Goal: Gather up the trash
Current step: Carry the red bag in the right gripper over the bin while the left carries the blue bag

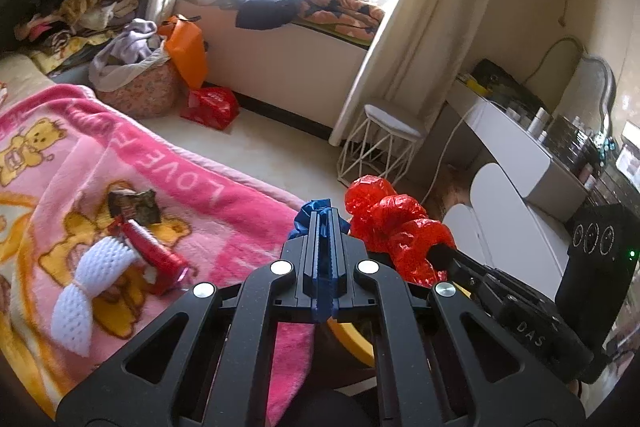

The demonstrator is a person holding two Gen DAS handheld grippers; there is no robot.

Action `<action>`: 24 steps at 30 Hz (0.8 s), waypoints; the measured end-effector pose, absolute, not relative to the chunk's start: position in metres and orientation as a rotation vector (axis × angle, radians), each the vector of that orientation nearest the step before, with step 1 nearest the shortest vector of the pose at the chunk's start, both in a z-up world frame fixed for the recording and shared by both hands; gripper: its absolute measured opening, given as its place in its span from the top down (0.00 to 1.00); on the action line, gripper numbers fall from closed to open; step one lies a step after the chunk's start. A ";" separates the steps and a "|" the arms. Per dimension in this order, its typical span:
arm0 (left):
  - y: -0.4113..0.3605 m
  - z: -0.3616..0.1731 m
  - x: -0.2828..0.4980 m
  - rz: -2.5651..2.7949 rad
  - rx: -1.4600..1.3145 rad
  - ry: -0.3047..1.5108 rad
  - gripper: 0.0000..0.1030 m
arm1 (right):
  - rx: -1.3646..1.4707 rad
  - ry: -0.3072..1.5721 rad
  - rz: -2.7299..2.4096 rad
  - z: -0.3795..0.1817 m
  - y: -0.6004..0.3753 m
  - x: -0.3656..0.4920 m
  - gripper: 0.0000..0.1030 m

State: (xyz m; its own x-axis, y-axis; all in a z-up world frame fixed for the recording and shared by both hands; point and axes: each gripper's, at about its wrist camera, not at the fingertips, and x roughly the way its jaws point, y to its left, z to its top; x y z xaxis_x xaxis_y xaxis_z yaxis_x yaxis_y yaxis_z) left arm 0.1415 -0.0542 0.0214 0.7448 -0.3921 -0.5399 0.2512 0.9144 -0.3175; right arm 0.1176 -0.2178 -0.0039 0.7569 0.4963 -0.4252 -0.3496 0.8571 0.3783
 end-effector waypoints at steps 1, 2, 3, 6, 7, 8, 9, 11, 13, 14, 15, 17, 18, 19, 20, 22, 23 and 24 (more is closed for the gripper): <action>-0.058 0.021 0.142 -0.362 -0.226 0.641 0.98 | 0.289 0.539 0.462 -0.004 -0.220 0.116 0.95; -0.061 0.021 0.142 -0.367 -0.223 0.641 0.98 | 0.294 0.537 0.453 -0.004 -0.225 0.115 0.95; -0.065 0.022 0.142 -0.375 -0.218 0.642 0.98 | 0.297 0.535 0.444 -0.004 -0.229 0.115 0.95; -0.076 0.022 0.142 -0.395 -0.206 0.645 0.98 | 0.309 0.532 0.422 -0.006 -0.239 0.114 0.95; -0.080 0.021 0.142 -0.401 -0.200 0.647 0.98 | 0.315 0.532 0.413 -0.007 -0.244 0.113 0.95; -0.082 0.021 0.142 -0.405 -0.197 0.648 0.98 | 0.318 0.532 0.407 -0.008 -0.248 0.114 0.95; -0.086 0.021 0.143 -0.413 -0.193 0.650 0.98 | 0.322 0.533 0.398 -0.008 -0.252 0.114 0.95; -0.093 0.020 0.143 -0.425 -0.184 0.653 0.98 | 0.332 0.532 0.383 -0.010 -0.260 0.113 0.95; -0.099 0.019 0.144 -0.436 -0.177 0.657 0.98 | 0.341 0.534 0.367 -0.012 -0.266 0.114 0.95; -0.103 0.018 0.145 -0.442 -0.173 0.661 0.98 | 0.346 0.534 0.359 -0.013 -0.270 0.114 0.95; -0.105 0.018 0.145 -0.447 -0.170 0.663 0.98 | 0.350 0.534 0.351 -0.014 -0.274 0.114 0.95; -0.112 0.016 0.145 -0.459 -0.162 0.668 0.98 | 0.359 0.535 0.335 -0.017 -0.280 0.113 0.95; -0.114 0.015 0.145 -0.464 -0.158 0.671 0.98 | 0.362 0.536 0.329 -0.017 -0.282 0.113 0.95; -0.117 0.014 0.145 -0.468 -0.156 0.674 0.98 | 0.366 0.537 0.322 -0.019 -0.285 0.114 0.95; -0.121 0.013 0.146 -0.475 -0.152 0.677 0.98 | 0.370 0.539 0.313 -0.020 -0.289 0.115 0.95; -0.126 0.011 0.146 -0.484 -0.147 0.682 0.98 | 0.378 0.542 0.301 -0.023 -0.294 0.115 0.95; -0.128 0.010 0.146 -0.487 -0.146 0.684 0.98 | 0.380 0.543 0.294 -0.025 -0.297 0.115 0.95; -0.131 0.009 0.146 -0.491 -0.144 0.687 0.98 | 0.383 0.544 0.287 -0.026 -0.299 0.115 0.95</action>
